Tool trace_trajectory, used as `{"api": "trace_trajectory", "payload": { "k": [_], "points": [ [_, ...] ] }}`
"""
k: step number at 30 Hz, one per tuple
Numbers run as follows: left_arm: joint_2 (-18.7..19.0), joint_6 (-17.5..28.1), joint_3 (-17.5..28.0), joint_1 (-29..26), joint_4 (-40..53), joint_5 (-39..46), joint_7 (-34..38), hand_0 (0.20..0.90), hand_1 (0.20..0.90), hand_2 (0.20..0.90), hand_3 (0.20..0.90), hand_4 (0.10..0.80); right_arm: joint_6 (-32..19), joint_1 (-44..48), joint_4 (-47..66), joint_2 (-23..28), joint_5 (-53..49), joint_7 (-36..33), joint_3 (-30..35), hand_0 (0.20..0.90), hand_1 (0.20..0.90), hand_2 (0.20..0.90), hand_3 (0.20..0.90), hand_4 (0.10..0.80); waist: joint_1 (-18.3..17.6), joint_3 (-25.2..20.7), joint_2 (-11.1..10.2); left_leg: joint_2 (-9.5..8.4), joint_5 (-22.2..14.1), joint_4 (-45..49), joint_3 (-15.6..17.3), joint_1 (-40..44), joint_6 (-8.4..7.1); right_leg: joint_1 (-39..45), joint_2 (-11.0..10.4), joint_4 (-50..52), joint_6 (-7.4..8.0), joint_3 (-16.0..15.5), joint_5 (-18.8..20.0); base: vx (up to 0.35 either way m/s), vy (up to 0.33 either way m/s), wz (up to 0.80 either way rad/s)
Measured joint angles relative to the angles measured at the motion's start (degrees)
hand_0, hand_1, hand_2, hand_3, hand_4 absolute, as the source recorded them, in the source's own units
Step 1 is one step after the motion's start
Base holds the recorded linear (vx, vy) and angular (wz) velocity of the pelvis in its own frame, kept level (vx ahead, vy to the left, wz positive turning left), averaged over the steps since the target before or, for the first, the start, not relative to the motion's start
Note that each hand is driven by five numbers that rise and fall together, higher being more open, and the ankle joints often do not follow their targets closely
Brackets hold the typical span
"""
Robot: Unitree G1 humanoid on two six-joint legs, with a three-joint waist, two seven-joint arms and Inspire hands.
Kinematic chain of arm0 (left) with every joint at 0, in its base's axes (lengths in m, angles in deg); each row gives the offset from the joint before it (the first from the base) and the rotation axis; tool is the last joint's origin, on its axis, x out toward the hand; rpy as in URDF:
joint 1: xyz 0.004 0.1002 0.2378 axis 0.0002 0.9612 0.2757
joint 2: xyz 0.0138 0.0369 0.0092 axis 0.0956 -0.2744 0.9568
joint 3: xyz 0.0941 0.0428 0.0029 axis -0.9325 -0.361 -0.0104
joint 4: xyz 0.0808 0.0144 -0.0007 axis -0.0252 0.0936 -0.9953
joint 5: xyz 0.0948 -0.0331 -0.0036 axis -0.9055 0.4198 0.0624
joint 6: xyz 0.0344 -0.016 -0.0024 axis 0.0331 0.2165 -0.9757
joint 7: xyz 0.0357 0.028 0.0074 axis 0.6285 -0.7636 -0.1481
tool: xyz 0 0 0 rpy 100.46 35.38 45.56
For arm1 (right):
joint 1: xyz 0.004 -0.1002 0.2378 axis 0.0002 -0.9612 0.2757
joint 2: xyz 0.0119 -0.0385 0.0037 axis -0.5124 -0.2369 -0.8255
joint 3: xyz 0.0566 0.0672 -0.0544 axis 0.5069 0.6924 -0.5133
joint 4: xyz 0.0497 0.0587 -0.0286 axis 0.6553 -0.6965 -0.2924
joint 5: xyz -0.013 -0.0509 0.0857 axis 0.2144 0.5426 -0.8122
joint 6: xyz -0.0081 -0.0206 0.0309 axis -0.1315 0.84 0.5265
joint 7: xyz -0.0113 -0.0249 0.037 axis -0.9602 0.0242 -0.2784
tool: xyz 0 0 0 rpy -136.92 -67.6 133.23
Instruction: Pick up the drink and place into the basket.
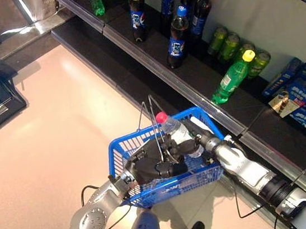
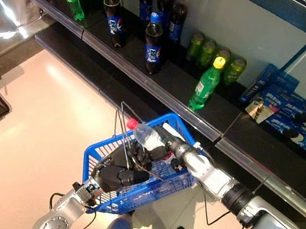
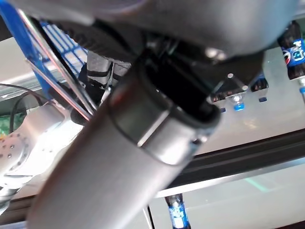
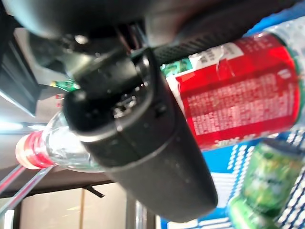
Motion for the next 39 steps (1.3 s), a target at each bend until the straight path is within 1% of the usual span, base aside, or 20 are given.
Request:
{"api": "trace_trajectory", "payload": {
  "k": [6, 8, 11, 13, 14, 17, 19, 23, 29, 38, 39],
  "points": [
    [0.74, -0.22, -0.01, 0.00, 0.59, -0.68, -0.65, 0.300, 0.300, 0.300, 0.200, 0.100, 1.01, 0.00, -1.17, -0.09, 1.79, 0.26, -0.28, 0.300, 0.300, 0.300, 0.200, 0.100, 0.27, -0.08, -0.14, 0.00, 0.09, 0.00, -0.09, -0.04, 0.00, 0.00, 0.03, 0.00, 0.00, 0.00, 0.00, 0.000, 0.000, 0.00],
    [1.56, -0.28, -0.18, 0.00, 1.45, -1.74, -0.95, 0.300, 0.300, 0.300, 0.200, 0.100, 1.63, 0.01, -1.17, -0.10, 3.91, 0.74, -0.75, 0.300, 0.300, 0.300, 0.200, 0.100, 0.40, -0.27, -0.44, 0.01, 0.10, 0.00, -0.14, -0.06, 0.00, 0.00, 0.04, 0.00, 0.00, -0.03, 0.00, 0.000, 0.000, 0.00],
    [1.86, -0.28, -0.39, 0.00, 1.73, -3.27, -3.09, 0.300, 0.300, 0.300, 0.200, 0.100, 2.82, 0.02, -1.25, -0.12, 5.69, 1.59, -1.67, 0.300, 0.300, 0.300, 0.200, 0.100, 0.63, -0.68, -1.10, -0.01, 0.10, 0.00, -0.19, -0.08, 0.00, 0.00, 0.03, 0.00, 0.02, -0.05, -0.01, 0.000, 0.000, 0.00],
    [2.10, -0.28, -0.87, -0.12, 2.27, -3.52, -3.30, 0.300, 0.300, 0.300, 0.200, 0.100, 3.11, 0.06, -1.30, -0.12, 6.61, 1.74, -2.27, 0.300, 0.300, 0.300, 0.200, 0.100, 0.83, -0.84, -1.36, -0.02, 0.09, 0.00, -0.20, -0.08, -0.01, 0.00, 0.04, -0.01, 0.02, -0.05, -0.02, 0.000, 0.000, 0.00],
    [2.92, -0.28, -1.88, -0.57, 2.87, -3.70, -4.20, 0.300, 0.300, 0.300, 0.200, 0.100, 3.22, 0.06, -1.47, -0.13, 6.91, 2.13, -2.84, 0.300, 0.300, 0.300, 0.200, 0.100, 1.04, -0.98, -1.57, -0.02, 0.09, 0.00, -0.21, -0.08, -0.01, 0.01, 0.03, 0.00, 0.04, -0.05, -0.03, 0.000, 0.000, 0.00],
    [3.64, -0.28, -2.71, -1.65, 4.06, -5.64, -5.79, 0.300, 0.300, 0.300, 0.200, 0.100, 3.30, 0.17, -1.63, -0.17, 7.84, 3.30, -3.74, 0.300, 0.300, 0.300, 0.200, 0.100, 1.18, -1.10, -1.76, -0.05, 0.12, 0.00, -0.38, -0.19, -0.05, 0.01, 0.04, 0.00, 0.04, -0.05, -0.03, 0.002, -0.001, 0.01],
    [4.62, -0.25, -4.17, -2.86, 5.00, -6.90, -7.01, 0.300, 0.300, 0.300, 0.200, 0.100, 3.43, 0.35, -1.84, -0.20, 8.96, 4.61, -5.01, 0.300, 0.300, 0.300, 0.200, 0.100, 1.21, -1.25, -2.00, -0.08, 0.13, 0.00, -0.41, -0.19, -0.07, 0.03, 0.03, 0.00, 0.05, -0.04, -0.03, 0.000, 0.000, 0.00],
    [5.98, -0.24, -6.38, -6.25, 6.36, -7.89, -7.81, 0.300, 0.300, 0.300, 0.200, 0.100, 4.45, 0.80, -2.75, -0.33, 10.28, 7.55, -7.19, 0.300, 0.300, 0.300, 0.200, 0.100, 1.17, -1.33, -2.13, -0.07, 0.15, 0.00, -0.42, -0.19, -0.09, 0.03, 0.03, 0.00, 0.05, 0.01, -0.04, 0.000, 0.000, 0.00],
    [6.26, -0.18, -6.63, -8.56, 8.40, -9.19, -8.99, 0.300, 0.300, 0.300, 0.200, 0.100, 5.79, 2.73, -4.23, -0.39, 11.30, 10.88, -9.61, 0.300, 0.300, 0.300, 0.200, 0.100, 1.11, -1.34, -2.14, -0.06, 0.16, 0.00, -0.42, -0.17, -0.09, 0.03, 0.06, -0.01, 0.05, 0.02, -0.04, 0.000, 0.000, 0.00],
    [6.26, -0.15, -7.12, -11.02, 8.58, -9.19, -9.18, 0.300, 0.300, 0.300, 0.200, 0.100, 7.20, 5.86, -8.02, -2.75, 13.93, 14.07, -9.89, 0.300, 0.300, 0.300, 0.200, 0.100, 1.29, -1.36, -2.17, -0.12, 0.18, 0.01, -0.45, -0.15, -0.10, 0.05, 0.03, -0.01, 0.08, 0.00, -0.06, 0.000, 0.000, 0.00],
    [6.28, -0.15, -7.41, -11.18, 8.59, -9.19, -9.18, 0.300, 0.300, 0.300, 0.200, 0.100, 7.59, 5.87, -8.34, -2.89, 13.98, 14.24, -9.97, 0.422, 0.422, 0.422, 0.343, 0.243, 1.34, -1.36, -2.17, -0.13, 0.19, 0.01, -0.47, -0.15, -0.10, 0.06, 0.02, -0.01, 0.08, 0.00, -0.06, 0.000, 0.000, 0.00]
  ]
}}
